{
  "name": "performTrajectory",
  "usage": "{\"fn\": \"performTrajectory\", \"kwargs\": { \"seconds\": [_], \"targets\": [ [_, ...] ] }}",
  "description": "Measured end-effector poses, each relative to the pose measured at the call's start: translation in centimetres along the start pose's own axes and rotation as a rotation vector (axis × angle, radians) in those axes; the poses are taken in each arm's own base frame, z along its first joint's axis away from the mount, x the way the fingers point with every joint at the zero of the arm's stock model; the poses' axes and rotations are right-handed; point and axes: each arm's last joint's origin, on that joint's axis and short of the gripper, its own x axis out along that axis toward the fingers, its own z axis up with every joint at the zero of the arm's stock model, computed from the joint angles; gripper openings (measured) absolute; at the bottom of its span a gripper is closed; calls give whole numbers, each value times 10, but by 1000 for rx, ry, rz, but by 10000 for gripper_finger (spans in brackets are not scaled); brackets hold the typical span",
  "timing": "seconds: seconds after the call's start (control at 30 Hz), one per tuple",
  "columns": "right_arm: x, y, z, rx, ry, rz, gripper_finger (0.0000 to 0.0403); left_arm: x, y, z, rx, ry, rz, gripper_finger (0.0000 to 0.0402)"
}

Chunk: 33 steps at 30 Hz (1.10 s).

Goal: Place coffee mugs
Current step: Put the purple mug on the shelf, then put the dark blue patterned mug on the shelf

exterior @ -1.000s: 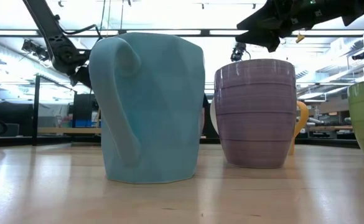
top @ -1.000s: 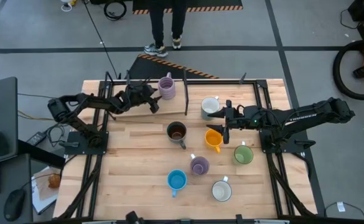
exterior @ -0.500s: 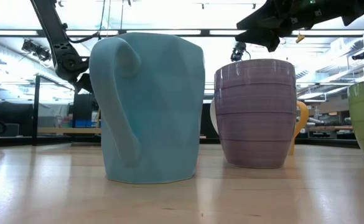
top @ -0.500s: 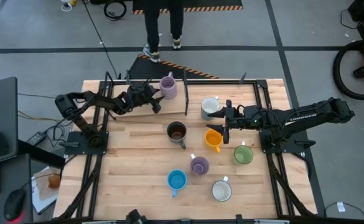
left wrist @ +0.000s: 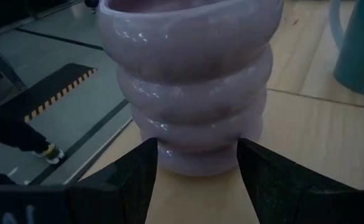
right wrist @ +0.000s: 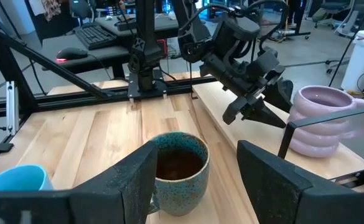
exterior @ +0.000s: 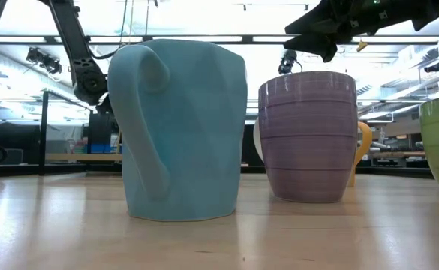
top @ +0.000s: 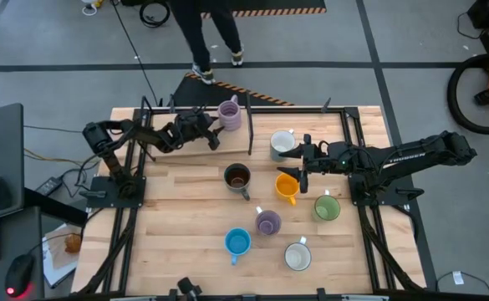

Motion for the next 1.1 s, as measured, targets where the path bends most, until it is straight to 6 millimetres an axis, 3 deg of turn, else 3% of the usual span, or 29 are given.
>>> {"fn": "performTrajectory", "kwargs": {
  "seconds": [0.4,0.57,0.77,1.1],
  "targets": [
    [0,1,0,-1,-1,1,229,5,1,0,-15,40,19,228],
    [0,1,0,-2,0,0,229,-2,2,8,-23,51,25,228],
    [0,1,0,-10,2,-1,229,-26,-7,23,-19,156,-25,228],
    [1,0,-1,-48,3,-26,229,-80,-51,47,-42,272,-200,228]
  ]
}}
